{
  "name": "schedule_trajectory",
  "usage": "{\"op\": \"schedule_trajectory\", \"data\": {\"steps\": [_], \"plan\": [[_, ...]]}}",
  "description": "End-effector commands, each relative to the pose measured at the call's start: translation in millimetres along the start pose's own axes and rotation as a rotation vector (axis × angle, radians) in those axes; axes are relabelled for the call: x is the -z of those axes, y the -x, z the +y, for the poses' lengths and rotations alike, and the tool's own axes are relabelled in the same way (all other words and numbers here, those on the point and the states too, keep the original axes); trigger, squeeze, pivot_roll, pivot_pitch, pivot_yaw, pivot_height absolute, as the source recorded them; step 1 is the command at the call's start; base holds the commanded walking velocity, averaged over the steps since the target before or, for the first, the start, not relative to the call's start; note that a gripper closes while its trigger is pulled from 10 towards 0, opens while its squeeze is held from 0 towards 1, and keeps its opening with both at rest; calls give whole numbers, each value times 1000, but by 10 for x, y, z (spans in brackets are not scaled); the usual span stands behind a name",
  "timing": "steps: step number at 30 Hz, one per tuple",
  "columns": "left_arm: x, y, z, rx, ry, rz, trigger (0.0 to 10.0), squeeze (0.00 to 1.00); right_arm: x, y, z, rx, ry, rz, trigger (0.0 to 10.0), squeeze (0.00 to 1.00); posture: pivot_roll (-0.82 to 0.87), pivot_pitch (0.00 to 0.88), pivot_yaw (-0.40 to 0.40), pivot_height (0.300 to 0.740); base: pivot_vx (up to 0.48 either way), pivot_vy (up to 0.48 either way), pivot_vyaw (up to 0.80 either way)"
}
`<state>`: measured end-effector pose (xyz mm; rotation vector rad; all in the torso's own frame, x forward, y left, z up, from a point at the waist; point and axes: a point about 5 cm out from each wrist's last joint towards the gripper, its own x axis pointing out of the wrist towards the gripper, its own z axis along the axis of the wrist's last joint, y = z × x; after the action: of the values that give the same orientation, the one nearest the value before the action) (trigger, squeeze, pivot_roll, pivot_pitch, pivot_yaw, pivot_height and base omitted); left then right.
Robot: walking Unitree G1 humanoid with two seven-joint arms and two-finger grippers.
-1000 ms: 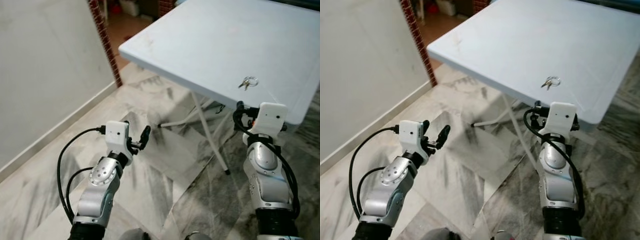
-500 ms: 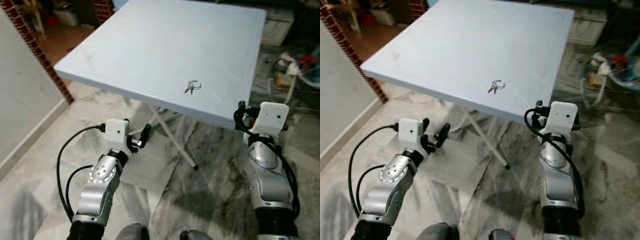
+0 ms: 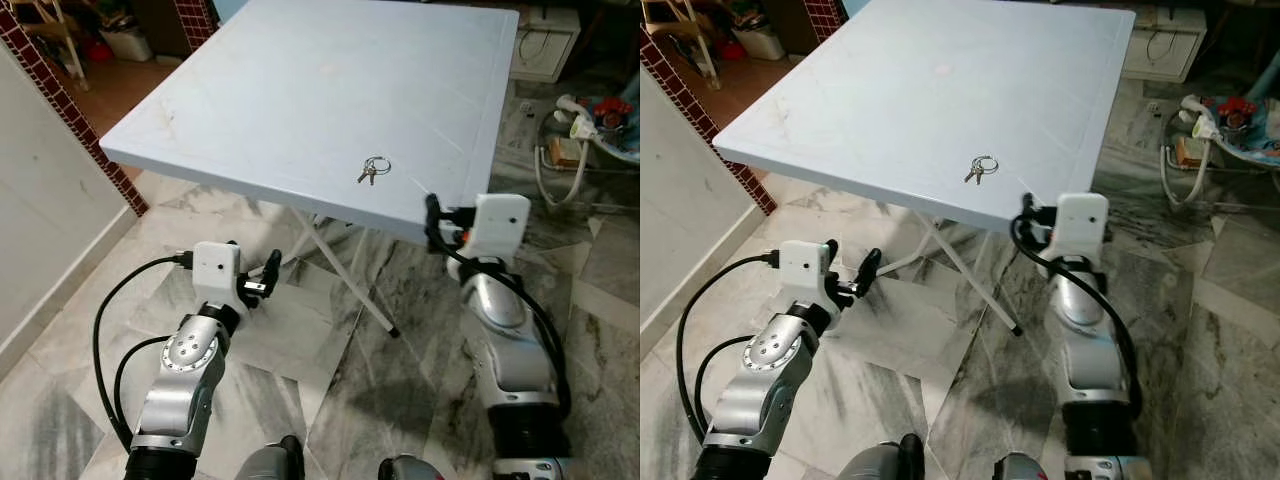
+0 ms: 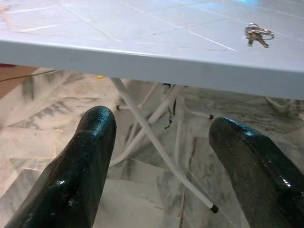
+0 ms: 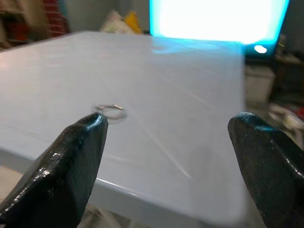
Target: Hang keys on a hook
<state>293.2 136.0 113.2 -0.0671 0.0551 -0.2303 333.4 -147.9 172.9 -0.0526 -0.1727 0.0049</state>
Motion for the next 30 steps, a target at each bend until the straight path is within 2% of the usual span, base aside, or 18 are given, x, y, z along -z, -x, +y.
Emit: {"op": "schedule_trajectory", "data": {"steps": [1, 5, 13, 21, 30], "plan": [[-29, 39, 48, -12, -26, -5, 10000, 0, -2, -47, 33, -27, -4, 2, 10000, 0, 46, 181, 110, 740, 0, 0, 0], [-52, 67, 81, -13, -42, -4, 10000, 0, -6, -145, 32, -58, -41, 9, 10000, 0, 68, 188, 125, 740, 0, 0, 0], [-98, 132, 130, -20, -56, -9, 10000, 0, -56, -245, 22, -42, -71, -8, 10000, 0, 106, 204, 135, 740, 0, 0, 0], [-213, 147, 189, -54, -54, -56, 10000, 0, -14, -148, 146, -72, -69, -23, 10000, 0, 110, 205, 132, 740, 0, 0, 0], [-247, 116, 206, -41, -61, -54, 10000, 0, -1, -82, 223, -53, -48, -39, 10000, 0, 96, 208, 137, 740, 0, 81, 0]]}}
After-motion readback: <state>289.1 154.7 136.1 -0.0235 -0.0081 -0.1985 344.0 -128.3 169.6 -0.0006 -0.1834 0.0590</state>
